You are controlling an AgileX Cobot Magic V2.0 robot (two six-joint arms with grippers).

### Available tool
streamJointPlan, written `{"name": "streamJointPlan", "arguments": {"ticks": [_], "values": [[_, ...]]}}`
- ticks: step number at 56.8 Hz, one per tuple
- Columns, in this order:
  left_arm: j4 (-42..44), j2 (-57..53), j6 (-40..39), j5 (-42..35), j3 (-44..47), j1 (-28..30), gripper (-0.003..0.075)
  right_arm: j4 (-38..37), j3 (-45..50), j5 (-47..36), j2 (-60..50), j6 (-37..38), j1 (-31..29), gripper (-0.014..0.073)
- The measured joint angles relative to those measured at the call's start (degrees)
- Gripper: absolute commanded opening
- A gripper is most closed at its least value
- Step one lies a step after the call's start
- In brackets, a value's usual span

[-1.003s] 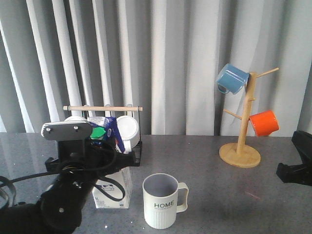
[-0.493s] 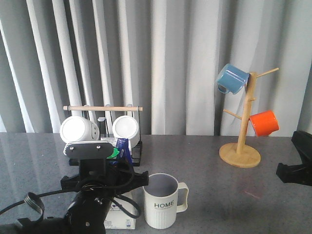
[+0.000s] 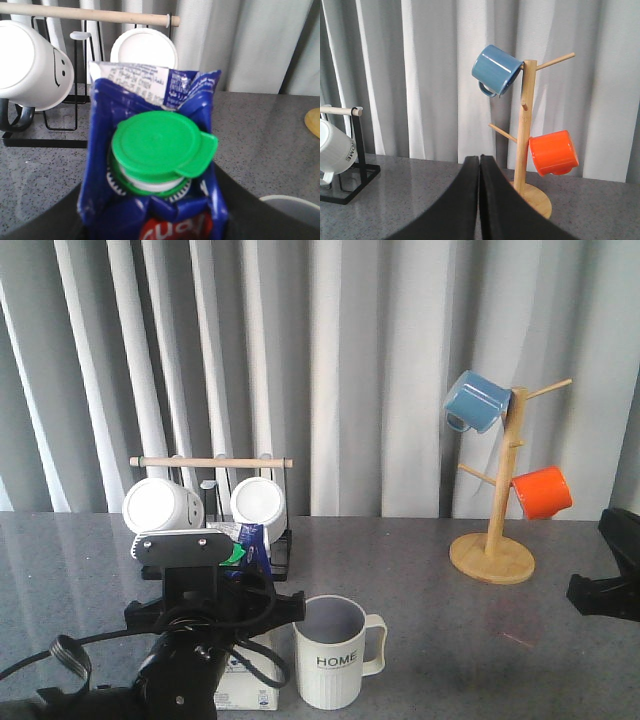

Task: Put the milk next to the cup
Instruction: 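Carry the milk carton with the left gripper beside the white mug, then lower the carton, open the left gripper and withdraw upward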

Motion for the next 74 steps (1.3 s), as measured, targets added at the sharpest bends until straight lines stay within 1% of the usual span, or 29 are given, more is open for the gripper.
{"name": "streamJointPlan", "arguments": {"ticks": [8,12,14,18,21,24,26,31,34,52,58,61,64,66,68,70,72,73,74], "values": [[-0.17,0.00,0.00,-0.22,0.00,0.00,0.0013,0.00,0.00,0.00,0.00,0.00,0.00,-0.0008],[-0.67,0.00,-0.19,-0.79,0.00,-0.02,0.0057,0.00,0.00,0.00,0.00,0.00,0.00,-0.0008],[-0.93,0.00,-0.25,-1.06,0.00,-0.07,0.0093,0.00,0.00,0.00,0.00,0.00,0.00,-0.0008],[-1.21,-0.10,-0.18,-1.06,0.00,-0.07,0.0183,0.00,0.00,0.00,0.00,0.00,0.00,-0.0008],[-1.49,-0.34,0.22,-0.83,0.00,-0.07,0.0272,0.00,0.00,0.00,0.00,0.00,0.00,-0.0008],[-1.73,-0.77,0.84,-0.54,0.00,-0.07,0.0386,0.00,0.00,0.00,0.00,0.00,0.00,-0.0008],[-1.73,-1.12,1.33,-0.40,0.00,-0.07,0.0445,0.00,0.00,0.00,0.00,0.00,0.00,-0.0008],[-1.73,-1.70,2.13,0.03,0.00,-0.07,0.0640,0.00,0.00,0.00,0.00,0.00,0.00,-0.0008],[-1.73,-1.91,2.44,0.36,0.00,-0.07,0.0735,0.00,0.00,0.00,0.00,0.00,0.00,-0.0008],[-1.68,-2.30,2.80,4.62,0.00,-0.09,0.0713,0.00,0.00,0.00,0.00,0.00,0.00,-0.0008],[-1.68,-4.73,2.80,5.24,0.00,-0.09,0.0712,0.00,0.00,0.00,0.00,0.00,0.00,-0.0008],[-1.68,-6.96,2.80,5.24,0.00,-0.09,0.0699,0.00,0.00,0.00,0.00,0.00,0.00,-0.0008],[-1.52,-9.33,2.81,5.19,0.00,-0.09,0.0667,0.00,0.00,0.00,0.00,0.00,0.00,-0.0008],[-1.15,-11.40,3.07,5.14,0.00,-0.09,0.0617,0.00,0.00,0.00,0.00,0.00,0.00,-0.0008],[-0.62,-13.52,3.67,5.06,0.00,-0.09,0.0545,0.00,0.00,0.00,0.00,0.00,0.00,-0.0008],[-0.02,-15.49,4.73,4.90,0.00,-0.09,0.0449,0.00,0.00,0.00,0.00,0.00,0.00,-0.0008],[0.64,-17.28,6.18,4.91,0.00,-0.09,0.0300,0.00,0.00,0.00,0.00,0.00,0.00,-0.0008],[0.89,-18.28,6.86,4.97,0.00,-0.09,0.0246,0.00,0.00,0.00,0.00,0.00,0.00,-0.0008],[1.20,-18.89,7.99,5.03,0.00,-0.09,0.0160,0.00,0.00,0.00,0.00,0.00,0.00,-0.0008]]}}
